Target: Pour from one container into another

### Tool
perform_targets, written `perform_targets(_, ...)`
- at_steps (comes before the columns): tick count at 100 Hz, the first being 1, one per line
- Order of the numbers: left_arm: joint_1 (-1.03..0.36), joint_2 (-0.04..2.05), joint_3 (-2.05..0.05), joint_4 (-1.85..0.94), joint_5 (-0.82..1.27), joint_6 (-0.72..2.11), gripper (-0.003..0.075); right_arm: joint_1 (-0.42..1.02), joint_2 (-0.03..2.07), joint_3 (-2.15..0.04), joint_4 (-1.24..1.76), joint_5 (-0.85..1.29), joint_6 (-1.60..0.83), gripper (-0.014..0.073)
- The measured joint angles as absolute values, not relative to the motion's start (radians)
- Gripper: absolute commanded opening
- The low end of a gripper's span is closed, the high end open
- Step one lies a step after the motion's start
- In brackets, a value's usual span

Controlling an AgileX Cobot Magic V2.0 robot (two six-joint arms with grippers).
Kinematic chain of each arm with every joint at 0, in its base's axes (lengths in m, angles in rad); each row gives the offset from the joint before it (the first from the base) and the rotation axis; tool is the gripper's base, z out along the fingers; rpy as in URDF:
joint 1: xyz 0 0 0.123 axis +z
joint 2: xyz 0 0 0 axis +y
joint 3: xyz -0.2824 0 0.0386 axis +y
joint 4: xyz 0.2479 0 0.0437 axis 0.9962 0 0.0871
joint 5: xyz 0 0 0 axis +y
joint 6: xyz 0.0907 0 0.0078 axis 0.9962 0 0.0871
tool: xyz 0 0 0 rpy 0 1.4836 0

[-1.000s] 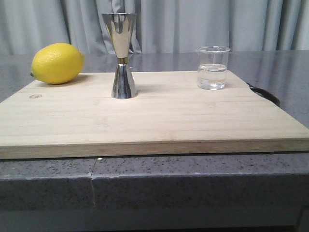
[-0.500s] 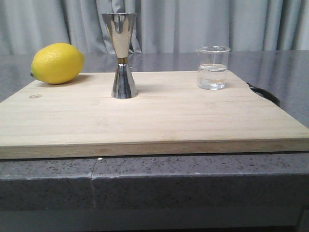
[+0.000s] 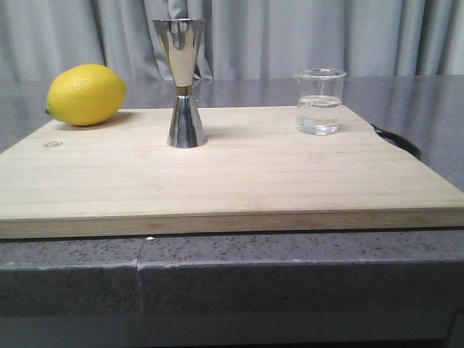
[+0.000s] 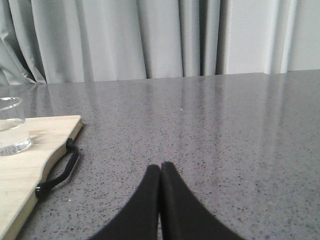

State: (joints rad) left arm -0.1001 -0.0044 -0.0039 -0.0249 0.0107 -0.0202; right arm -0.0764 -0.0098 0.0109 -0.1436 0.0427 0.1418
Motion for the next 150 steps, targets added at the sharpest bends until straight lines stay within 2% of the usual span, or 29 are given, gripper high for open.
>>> perform_targets(19, -0.100, -0.004, -0.057, -0.077, 0.064, -0.020, -0.0019, -0.076, -0.010, -0.022, -0.145, 0.063, 0.143, -0.0070)
perform_targets(38, -0.100, 0.004, -0.232, -0.079, 0.179, -0.020, -0.0019, -0.076, 0.011, -0.168, -0.145, 0.139, 0.143, -0.0070)
perform_targets(58, -0.100, 0.138, -0.417, -0.016, 0.306, 0.009, -0.0019, -0.076, 0.165, -0.352, -0.145, 0.251, 0.143, -0.0070)
perform_targets(80, -0.100, 0.328, -0.545, 0.000, 0.340, 0.027, -0.0019, -0.069, 0.368, -0.532, -0.178, 0.392, 0.143, -0.0070)
perform_targets(102, -0.100, 0.445, -0.564, 0.000, 0.344, 0.032, -0.0019, -0.069, 0.486, -0.590, -0.196, 0.430, 0.143, -0.0070)
perform_targets(150, -0.100, 0.490, -0.564, 0.000, 0.338, 0.033, -0.0019, -0.069, 0.497, -0.592, -0.197, 0.446, 0.141, -0.0070)
